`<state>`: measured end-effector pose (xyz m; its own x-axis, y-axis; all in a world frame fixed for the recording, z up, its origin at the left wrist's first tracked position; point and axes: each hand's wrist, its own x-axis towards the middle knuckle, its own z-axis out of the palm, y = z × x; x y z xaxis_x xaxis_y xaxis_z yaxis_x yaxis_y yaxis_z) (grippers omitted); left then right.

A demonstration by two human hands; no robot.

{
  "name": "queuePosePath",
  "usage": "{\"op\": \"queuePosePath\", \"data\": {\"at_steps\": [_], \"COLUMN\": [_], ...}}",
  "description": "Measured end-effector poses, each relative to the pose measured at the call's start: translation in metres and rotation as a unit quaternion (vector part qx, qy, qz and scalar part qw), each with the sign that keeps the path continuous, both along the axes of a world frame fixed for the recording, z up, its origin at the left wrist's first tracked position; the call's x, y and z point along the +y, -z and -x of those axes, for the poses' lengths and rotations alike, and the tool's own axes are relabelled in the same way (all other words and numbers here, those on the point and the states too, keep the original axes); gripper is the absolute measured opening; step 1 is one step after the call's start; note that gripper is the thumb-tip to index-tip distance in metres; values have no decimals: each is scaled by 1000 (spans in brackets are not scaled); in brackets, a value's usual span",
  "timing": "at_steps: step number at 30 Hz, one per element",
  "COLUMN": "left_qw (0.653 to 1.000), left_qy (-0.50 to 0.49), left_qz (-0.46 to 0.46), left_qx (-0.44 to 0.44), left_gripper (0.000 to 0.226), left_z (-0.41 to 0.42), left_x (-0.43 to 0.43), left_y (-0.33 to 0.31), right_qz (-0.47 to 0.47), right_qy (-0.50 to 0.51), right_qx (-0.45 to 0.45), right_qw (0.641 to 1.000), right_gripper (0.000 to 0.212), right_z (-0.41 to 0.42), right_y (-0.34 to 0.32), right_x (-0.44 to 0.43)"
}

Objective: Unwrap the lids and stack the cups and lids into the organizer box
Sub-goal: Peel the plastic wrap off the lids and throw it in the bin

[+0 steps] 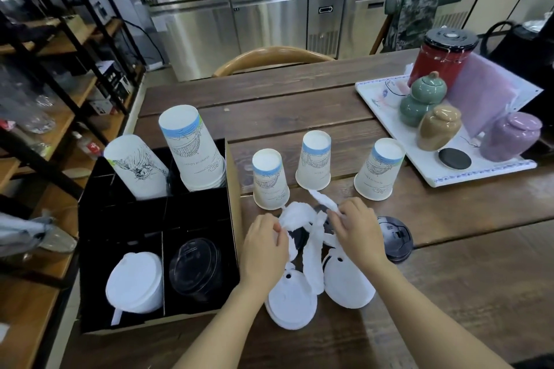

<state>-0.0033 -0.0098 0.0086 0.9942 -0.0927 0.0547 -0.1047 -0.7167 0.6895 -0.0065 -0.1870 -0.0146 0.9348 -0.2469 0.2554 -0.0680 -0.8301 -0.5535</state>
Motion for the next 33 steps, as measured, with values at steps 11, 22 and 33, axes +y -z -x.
{"op": "queuePosePath", "data": {"at_steps": [11,22,33], "left_qw": [989,994,993], "left_qy": [-89,-82,-94], "left_qz": [117,74,-48], "left_qx": [3,15,58], "left_gripper": [35,17,17], "left_z": [1,7,4], "left_x": [6,13,8], "left_y": [-31,-21,-22], "right_qz": [-51,219,-77], "right_qy": [-66,-103,-42], "right_qx": [206,201,19], "right_qw": [975,949,996], "right_gripper": [45,55,20], "right_z": [5,14,5], "right_y": [2,26,11], "right_x": [1,19,8]}}
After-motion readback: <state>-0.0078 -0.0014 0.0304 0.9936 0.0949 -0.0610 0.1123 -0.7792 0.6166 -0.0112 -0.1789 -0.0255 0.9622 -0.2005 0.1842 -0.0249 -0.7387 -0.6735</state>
